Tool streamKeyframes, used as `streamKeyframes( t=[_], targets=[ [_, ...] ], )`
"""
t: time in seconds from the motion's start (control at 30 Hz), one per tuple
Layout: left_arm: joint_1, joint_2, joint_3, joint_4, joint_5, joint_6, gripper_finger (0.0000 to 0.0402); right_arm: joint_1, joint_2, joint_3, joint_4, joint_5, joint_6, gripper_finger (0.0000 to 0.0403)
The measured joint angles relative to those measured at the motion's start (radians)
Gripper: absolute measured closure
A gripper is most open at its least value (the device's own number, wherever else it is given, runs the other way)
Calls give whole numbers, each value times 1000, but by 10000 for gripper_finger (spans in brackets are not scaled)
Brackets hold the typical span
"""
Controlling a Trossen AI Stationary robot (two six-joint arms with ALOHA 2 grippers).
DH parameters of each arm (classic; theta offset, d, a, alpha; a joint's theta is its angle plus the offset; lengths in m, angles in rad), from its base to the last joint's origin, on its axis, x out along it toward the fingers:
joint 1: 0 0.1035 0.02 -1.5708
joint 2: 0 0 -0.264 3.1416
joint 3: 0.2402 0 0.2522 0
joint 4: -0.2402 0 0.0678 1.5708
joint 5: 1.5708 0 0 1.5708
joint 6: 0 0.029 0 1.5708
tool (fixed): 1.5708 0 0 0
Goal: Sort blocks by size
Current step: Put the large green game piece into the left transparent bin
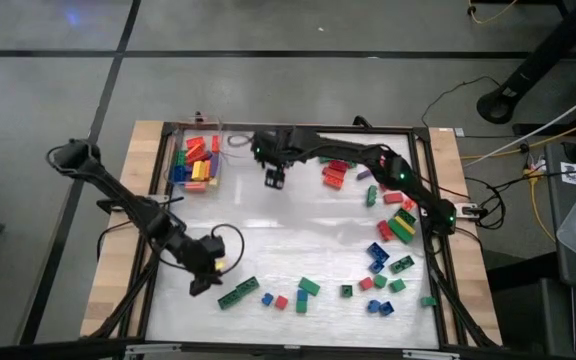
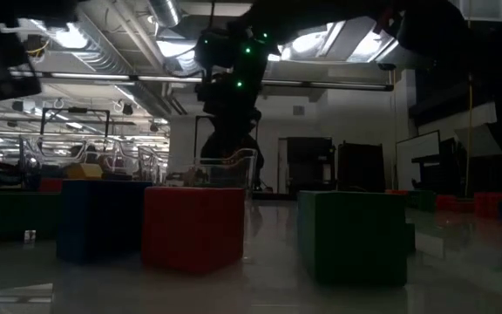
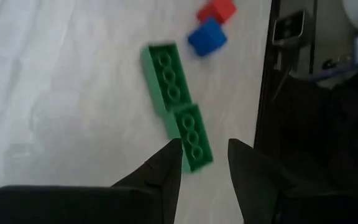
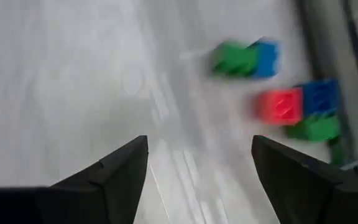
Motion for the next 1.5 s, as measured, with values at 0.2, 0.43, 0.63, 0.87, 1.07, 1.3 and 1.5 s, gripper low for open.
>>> streamKeyframes(
  t=[0.2,0.43,0.63,0.87,1.07,1.3,1.5],
  targets=[
    [-86,73,0,18,0,-124,284,83,0,0,-94,2,-12,118],
    [-151,153,60,19,-8,-168,284,151,0,0,-115,0,-14,118],
    [-167,227,122,14,-15,-107,284,165,0,0,-113,68,-14,118],
    [-167,250,129,10,-21,-99,284,143,0,0,-87,202,-12,118],
    [-167,250,129,-6,-38,-99,284,111,1,-73,40,287,-34,118],
    [-167,250,129,-20,-45,-71,284,55,3,-202,233,355,-152,118],
    [-167,250,129,-62,-127,-58,284,-3,2,-212,388,330,-246,118]
  ],
)
